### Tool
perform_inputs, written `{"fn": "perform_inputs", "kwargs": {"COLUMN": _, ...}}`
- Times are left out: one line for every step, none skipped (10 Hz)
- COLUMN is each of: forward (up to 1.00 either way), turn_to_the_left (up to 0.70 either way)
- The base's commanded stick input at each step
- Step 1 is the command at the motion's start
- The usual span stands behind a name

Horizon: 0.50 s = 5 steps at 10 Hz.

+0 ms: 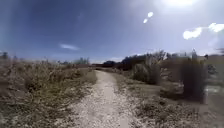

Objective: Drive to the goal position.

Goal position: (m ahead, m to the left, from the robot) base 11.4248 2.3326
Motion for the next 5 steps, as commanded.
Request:
{"fn": "perform_inputs", "kwargs": {"forward": 0.70, "turn_to_the_left": 0.00}}
{"fn": "perform_inputs", "kwargs": {"forward": 0.70, "turn_to_the_left": 0.00}}
{"fn": "perform_inputs", "kwargs": {"forward": 0.70, "turn_to_the_left": 0.00}}
{"fn": "perform_inputs", "kwargs": {"forward": 0.70, "turn_to_the_left": 0.00}}
{"fn": "perform_inputs", "kwargs": {"forward": 0.70, "turn_to_the_left": 0.00}}
